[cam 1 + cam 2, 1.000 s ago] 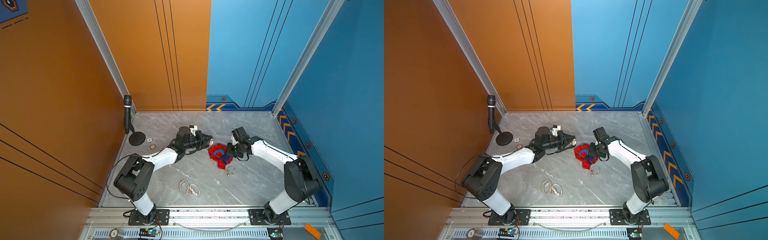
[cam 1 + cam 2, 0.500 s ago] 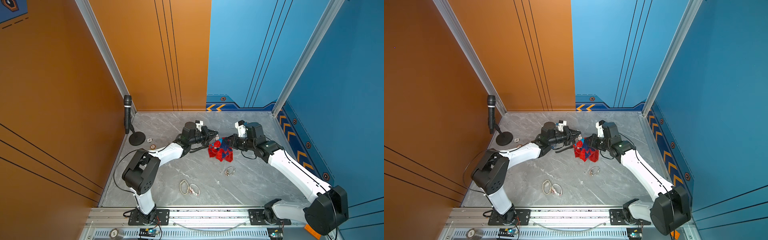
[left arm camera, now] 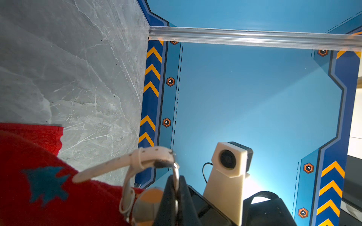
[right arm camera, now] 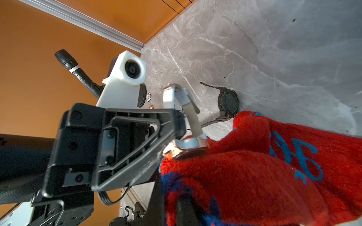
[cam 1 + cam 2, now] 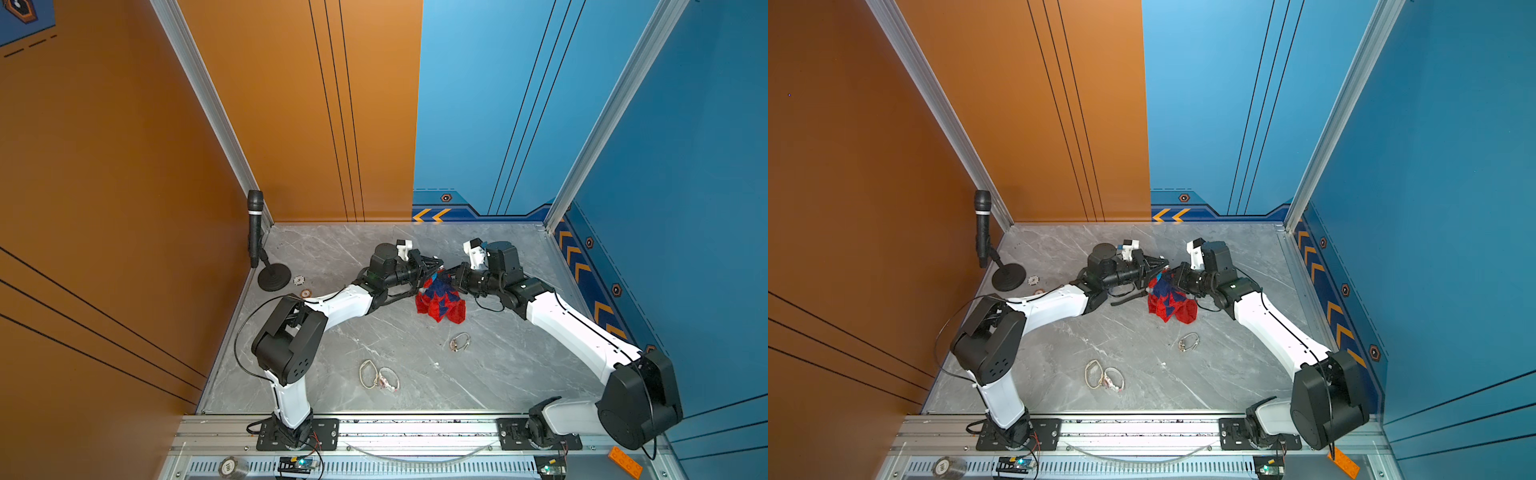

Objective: Wipe the watch dial
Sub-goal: Wipe the dirt from the watch dial.

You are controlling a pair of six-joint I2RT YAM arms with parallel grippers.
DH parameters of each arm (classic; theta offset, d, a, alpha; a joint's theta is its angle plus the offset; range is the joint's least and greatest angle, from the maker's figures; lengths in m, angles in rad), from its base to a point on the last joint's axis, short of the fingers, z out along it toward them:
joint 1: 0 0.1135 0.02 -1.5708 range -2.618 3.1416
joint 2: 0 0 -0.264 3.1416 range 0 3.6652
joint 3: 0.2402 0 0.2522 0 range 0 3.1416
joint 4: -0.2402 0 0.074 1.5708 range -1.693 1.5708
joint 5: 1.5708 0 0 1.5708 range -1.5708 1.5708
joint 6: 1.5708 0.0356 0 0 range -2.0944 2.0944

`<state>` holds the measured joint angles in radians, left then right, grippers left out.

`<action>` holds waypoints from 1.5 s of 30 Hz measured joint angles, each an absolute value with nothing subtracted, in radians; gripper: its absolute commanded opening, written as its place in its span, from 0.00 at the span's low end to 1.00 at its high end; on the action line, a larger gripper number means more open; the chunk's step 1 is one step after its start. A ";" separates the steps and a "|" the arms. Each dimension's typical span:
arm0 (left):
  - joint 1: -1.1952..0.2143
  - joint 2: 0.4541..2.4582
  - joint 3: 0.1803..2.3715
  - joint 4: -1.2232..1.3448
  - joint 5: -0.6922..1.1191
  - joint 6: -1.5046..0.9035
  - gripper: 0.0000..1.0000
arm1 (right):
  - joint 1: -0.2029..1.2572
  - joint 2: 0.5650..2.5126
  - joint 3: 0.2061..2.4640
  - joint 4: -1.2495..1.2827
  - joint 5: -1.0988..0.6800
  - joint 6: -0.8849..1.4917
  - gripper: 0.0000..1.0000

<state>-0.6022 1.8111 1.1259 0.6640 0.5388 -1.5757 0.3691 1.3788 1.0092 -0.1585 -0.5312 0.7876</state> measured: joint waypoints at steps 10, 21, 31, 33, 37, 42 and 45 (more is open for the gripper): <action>-0.603 1.811 1.126 0.730 0.553 -1.610 0.00 | 0.339 1.359 0.968 -0.161 -0.522 0.791 0.00; -0.604 1.811 1.109 0.744 0.553 -1.610 0.00 | 0.396 1.277 1.028 -0.190 -0.519 0.791 0.00; -0.622 1.811 1.109 0.740 0.547 -1.609 0.00 | 0.304 1.317 1.008 -0.194 -0.519 0.783 0.00; -0.628 1.811 1.109 0.741 0.550 -1.609 0.00 | 0.267 1.312 0.984 -0.200 -0.512 0.783 0.00; -0.642 1.811 1.109 0.742 0.552 -1.609 0.00 | 0.236 1.271 0.972 -0.251 -0.484 0.774 0.00; -0.653 1.827 1.117 0.746 0.553 -1.609 0.00 | 0.256 1.177 0.976 -0.252 -0.487 0.764 0.00; -0.661 1.847 1.124 0.753 0.553 -1.609 0.00 | 0.279 1.188 0.991 -0.249 -0.503 0.764 0.00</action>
<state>-0.6609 1.8465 1.1240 0.7532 0.5533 -1.6089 0.2794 1.1877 0.9909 -0.2489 -0.5034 0.7639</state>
